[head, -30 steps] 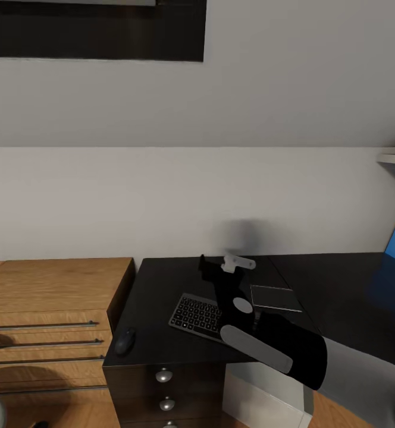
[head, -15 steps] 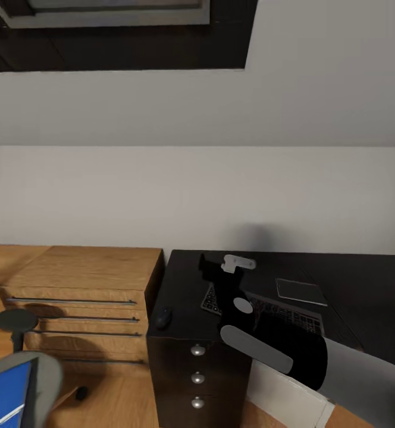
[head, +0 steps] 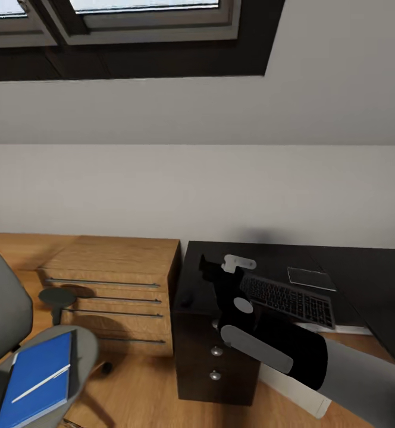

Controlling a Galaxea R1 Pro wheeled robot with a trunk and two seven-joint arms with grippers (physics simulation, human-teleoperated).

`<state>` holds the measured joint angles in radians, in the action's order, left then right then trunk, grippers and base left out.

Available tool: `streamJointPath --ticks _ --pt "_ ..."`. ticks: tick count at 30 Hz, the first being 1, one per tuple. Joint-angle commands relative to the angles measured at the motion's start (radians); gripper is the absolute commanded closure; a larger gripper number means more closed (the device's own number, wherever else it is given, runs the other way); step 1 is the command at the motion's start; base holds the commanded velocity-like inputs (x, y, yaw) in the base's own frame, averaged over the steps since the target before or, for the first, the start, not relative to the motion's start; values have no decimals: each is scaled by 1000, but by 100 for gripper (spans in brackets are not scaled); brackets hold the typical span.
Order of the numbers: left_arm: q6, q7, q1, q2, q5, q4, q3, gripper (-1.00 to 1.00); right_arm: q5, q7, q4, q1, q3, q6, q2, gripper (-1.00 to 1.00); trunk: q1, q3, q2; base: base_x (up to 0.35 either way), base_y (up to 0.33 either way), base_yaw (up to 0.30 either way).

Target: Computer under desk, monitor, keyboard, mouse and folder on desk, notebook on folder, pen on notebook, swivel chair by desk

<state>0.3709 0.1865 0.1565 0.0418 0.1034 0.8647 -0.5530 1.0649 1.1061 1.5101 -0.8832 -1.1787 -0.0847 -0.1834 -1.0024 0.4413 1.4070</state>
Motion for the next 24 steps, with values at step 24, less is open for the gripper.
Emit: streamJointPath --ticks 24 --pt "-8 11 -1 1 10 3 -2 -100 3 5 0 46 -4 -10 -18 -100 27 -31 -48 -137 90 1"
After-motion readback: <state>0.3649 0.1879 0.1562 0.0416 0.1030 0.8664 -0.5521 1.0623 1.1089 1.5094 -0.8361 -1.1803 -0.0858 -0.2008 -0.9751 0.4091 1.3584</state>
